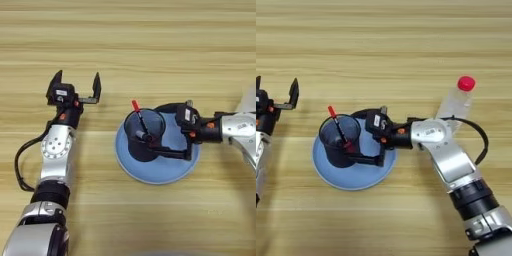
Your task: Move the objects on the table
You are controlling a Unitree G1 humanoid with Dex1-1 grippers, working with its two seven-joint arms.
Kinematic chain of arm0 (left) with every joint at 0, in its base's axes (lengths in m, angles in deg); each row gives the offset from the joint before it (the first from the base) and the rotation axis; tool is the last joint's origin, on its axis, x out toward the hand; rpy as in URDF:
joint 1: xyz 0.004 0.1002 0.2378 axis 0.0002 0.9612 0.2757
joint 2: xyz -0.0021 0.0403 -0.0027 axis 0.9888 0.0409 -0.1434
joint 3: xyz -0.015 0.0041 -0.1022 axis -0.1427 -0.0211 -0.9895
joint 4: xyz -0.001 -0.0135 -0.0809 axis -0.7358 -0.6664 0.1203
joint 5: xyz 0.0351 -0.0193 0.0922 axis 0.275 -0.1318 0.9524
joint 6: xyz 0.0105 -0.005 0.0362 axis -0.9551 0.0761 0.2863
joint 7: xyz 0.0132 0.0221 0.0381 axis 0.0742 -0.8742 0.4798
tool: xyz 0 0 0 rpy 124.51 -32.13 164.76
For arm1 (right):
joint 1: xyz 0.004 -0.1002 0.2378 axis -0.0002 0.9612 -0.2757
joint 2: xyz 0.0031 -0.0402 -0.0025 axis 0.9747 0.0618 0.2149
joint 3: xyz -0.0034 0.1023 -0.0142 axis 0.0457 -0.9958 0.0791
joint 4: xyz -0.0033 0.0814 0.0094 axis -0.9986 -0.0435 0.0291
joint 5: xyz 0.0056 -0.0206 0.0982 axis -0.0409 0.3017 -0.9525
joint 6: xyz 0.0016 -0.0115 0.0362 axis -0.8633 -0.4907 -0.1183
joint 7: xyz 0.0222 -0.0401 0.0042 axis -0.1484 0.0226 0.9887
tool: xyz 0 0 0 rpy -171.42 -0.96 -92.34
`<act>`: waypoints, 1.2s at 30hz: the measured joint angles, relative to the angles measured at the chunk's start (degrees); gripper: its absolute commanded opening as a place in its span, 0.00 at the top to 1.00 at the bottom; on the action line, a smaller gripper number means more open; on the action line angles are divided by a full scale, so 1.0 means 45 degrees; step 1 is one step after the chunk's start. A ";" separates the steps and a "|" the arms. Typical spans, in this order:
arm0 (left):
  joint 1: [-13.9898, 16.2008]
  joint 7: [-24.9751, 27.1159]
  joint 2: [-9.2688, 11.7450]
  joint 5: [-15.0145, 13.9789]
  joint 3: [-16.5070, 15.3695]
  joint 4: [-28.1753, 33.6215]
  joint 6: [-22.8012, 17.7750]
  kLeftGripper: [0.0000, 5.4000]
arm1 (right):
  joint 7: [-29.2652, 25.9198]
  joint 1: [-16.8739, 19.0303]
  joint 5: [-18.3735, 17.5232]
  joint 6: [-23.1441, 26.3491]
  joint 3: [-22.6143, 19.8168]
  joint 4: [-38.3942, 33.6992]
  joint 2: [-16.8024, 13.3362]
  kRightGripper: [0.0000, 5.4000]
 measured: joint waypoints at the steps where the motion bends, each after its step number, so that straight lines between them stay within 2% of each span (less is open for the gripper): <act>1: -0.0001 0.0000 -0.0004 0.0000 0.0003 0.0000 0.0000 0.00 | -0.0009 0.0071 -0.0024 0.0023 -0.0017 -0.0028 -0.0045 0.00; 7: -0.0003 0.0002 -0.0004 0.0001 -0.0001 -0.0006 0.0000 0.00 | -0.0124 0.0800 -0.0684 0.0290 -0.0524 -0.0698 -0.0671 0.00; 13: -0.0008 0.0004 -0.0005 0.0000 -0.0004 -0.0033 0.0001 0.00 | -0.0117 0.1408 -0.1212 0.0497 -0.0929 -0.1115 -0.0936 0.00; 20: -0.0020 0.0007 0.0003 0.0001 -0.0010 -0.0048 0.0006 0.00 | 0.0144 0.2508 -0.2045 0.0524 -0.2065 -0.1998 -0.1313 0.00; 27: -0.0037 0.0011 0.0029 0.0004 -0.0012 -0.0140 0.0008 0.00 | 0.0859 0.3134 -0.3470 0.0524 -0.3475 -0.3273 -0.1286 0.00; 36: -0.0046 0.0009 0.0052 0.0005 -0.0018 -0.0177 0.0013 0.00 | 0.2275 0.3508 -0.4318 0.0522 -0.4890 -0.4281 -0.1090 0.00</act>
